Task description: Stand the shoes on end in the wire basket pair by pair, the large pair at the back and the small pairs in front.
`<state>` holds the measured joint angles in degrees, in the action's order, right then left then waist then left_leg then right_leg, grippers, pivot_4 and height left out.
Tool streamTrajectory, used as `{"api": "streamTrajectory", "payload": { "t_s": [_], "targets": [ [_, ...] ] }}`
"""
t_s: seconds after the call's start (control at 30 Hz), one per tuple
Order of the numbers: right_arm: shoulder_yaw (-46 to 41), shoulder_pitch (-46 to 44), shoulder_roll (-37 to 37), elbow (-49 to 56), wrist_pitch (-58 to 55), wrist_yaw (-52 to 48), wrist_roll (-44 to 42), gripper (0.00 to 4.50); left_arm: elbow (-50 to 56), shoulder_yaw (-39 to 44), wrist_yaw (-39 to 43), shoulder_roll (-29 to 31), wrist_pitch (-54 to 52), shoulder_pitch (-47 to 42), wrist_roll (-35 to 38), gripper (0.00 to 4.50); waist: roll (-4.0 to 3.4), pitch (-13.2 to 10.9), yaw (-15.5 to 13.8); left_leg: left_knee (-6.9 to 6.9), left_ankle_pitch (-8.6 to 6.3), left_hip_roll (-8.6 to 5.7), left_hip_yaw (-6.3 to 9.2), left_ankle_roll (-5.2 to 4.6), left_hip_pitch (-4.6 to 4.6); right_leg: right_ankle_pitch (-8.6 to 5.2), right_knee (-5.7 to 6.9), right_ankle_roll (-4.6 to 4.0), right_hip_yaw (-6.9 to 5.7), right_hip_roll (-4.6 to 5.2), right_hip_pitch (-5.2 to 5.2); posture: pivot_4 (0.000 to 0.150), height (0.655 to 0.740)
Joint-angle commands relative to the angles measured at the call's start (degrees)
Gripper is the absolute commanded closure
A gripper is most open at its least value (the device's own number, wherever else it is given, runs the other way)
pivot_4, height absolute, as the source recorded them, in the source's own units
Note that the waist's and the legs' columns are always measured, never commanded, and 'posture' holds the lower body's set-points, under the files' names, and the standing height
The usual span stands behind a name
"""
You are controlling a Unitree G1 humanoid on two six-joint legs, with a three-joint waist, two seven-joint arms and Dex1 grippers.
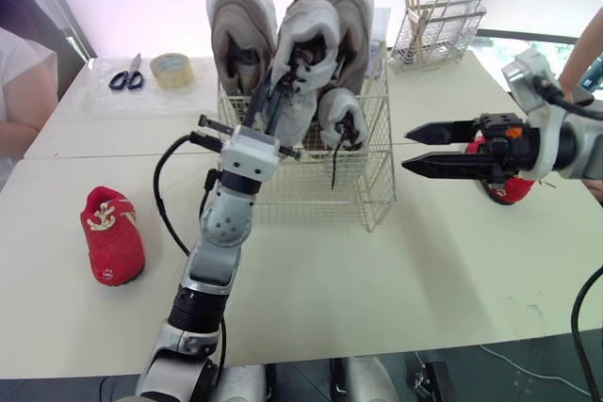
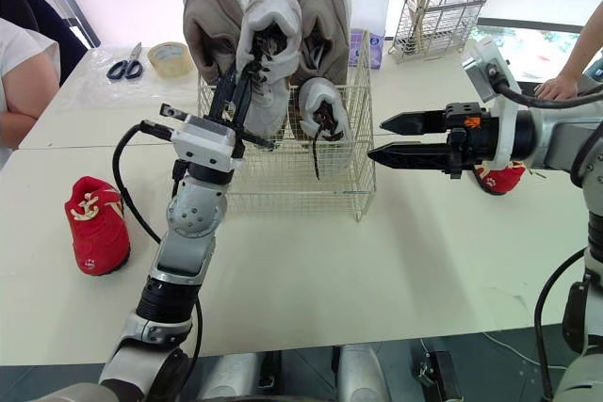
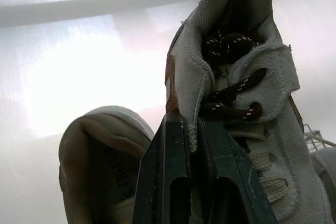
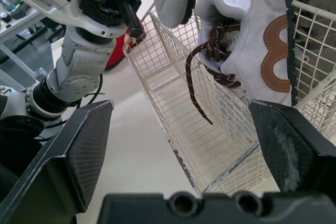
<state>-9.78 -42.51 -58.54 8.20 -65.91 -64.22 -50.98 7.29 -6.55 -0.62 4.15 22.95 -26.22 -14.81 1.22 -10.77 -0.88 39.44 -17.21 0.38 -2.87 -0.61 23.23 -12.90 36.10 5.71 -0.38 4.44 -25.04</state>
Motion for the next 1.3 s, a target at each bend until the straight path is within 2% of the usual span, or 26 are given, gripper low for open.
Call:
{"api": "streamTrajectory", "payload": {
  "t_s": [0.03,0.33,0.47,0.7,0.87,1.13,1.27,1.3],
  "targets": [
    [-2.21,-0.14,-0.74,1.08,0.63,0.05,-1.11,0.00,0.14,0.60,-1.25,-1.47,-0.41,1.85,1.60,4.49,0.00,0.00,0.02,0.00,0.00,0.00,0.00,0.00,0.00,0.00,0.00,0.00,0.00,0.00,0.00,0.150,0.7400],
    [-2.11,-0.11,-0.44,0.72,1.20,-0.14,-1.01,0.00,-8.52,2.71,-6.82,-1.89,3.86,5.99,-0.68,4.49,-0.26,0.19,-0.05,0.01,-0.02,0.00,0.00,-0.04,-0.25,0.00,-0.03,0.00,0.00,0.01,0.27,0.150,0.7400],
    [-1.78,-0.90,0.05,0.15,1.20,0.12,-0.98,0.00,-11.66,0.76,-8.82,0.33,8.84,3.95,-6.59,4.49,-0.30,0.24,0.05,0.00,-0.09,-0.01,-0.03,-0.14,-0.74,-0.01,-0.09,-0.01,0.00,0.03,0.73,0.150,0.7400],
    [-2.08,-1.24,0.34,0.09,0.96,0.59,-1.28,0.00,-12.41,0.79,-12.99,1.31,10.10,-0.87,-11.51,4.49,-0.30,0.24,-0.06,0.00,-0.08,-0.01,-0.02,-0.14,-0.67,-0.01,-0.08,0.00,0.00,0.09,0.68,0.150,0.7400],
    [-2.34,-0.98,0.69,0.20,1.18,1.02,-1.39,0.00,-11.55,0.38,-12.00,-0.24,8.32,2.20,-8.23,4.49,-0.31,0.24,0.04,-0.01,-0.09,0.00,-0.03,-0.14,-0.67,-0.01,-0.09,0.00,0.00,0.20,0.67,0.150,0.7400],
    [-2.26,0.49,1.45,0.75,1.99,1.79,-1.46,0.00,-6.99,0.53,-5.77,-4.45,1.17,8.35,3.28,4.49,-0.31,0.24,0.08,-0.03,-0.09,0.05,-0.03,-0.14,-0.68,-0.01,-0.09,-0.02,0.02,0.22,0.63,0.150,0.7400],
    [-2.04,0.66,1.72,0.81,2.23,2.06,-1.68,0.00,-3.90,0.61,-3.17,-4.52,-0.94,10.14,6.53,3.00,-0.31,0.24,0.23,-0.14,-0.10,0.04,-0.07,-0.15,-0.70,-0.01,-0.18,-0.02,0.04,0.20,0.63,0.150,0.7400],
    [-1.94,0.64,1.78,0.72,2.29,2.09,-1.70,0.00,-2.59,0.15,-2.09,-4.44,-1.84,10.85,7.46,2.35,-0.31,0.24,0.24,-0.18,-0.10,0.05,-0.07,-0.15,-0.70,-0.01,-0.20,-0.02,0.04,0.18,0.63,0.150,0.7400]
  ]
}}
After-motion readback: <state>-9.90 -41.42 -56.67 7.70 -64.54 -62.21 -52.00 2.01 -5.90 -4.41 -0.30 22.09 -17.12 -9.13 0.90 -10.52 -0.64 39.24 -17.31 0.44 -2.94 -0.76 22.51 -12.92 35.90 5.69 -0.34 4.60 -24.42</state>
